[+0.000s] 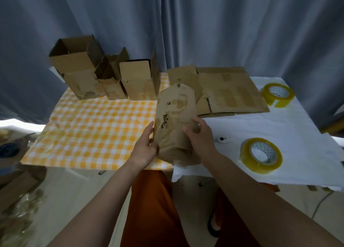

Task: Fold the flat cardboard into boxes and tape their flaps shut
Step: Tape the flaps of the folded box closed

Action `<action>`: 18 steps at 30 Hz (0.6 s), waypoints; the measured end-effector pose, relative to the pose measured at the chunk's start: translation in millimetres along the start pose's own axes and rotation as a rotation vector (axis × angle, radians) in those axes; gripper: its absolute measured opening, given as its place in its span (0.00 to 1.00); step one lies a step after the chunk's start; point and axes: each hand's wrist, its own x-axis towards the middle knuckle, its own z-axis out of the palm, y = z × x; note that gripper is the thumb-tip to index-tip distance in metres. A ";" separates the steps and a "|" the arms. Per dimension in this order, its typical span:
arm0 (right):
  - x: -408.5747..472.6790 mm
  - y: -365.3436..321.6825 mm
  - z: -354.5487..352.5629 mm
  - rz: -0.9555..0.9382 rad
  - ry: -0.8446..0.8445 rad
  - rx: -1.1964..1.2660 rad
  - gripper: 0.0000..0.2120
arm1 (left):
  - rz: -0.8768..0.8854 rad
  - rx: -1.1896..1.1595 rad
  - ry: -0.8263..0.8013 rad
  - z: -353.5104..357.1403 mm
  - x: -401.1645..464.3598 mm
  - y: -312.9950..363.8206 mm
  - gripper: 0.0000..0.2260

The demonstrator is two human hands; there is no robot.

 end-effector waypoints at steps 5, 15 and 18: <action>-12.4 -8.4 11.5 -0.090 -0.072 -0.031 0.24 | 0.108 0.376 -0.003 14.6 -7.2 14.1 0.39; -0.5 13.6 16.8 -0.234 -0.014 -0.463 0.17 | 0.107 0.714 0.271 10.6 -18.1 -11.5 0.32; 3.0 19.6 18.5 -0.210 -0.116 -0.608 0.20 | 0.097 0.563 0.360 8.6 -24.1 -21.3 0.24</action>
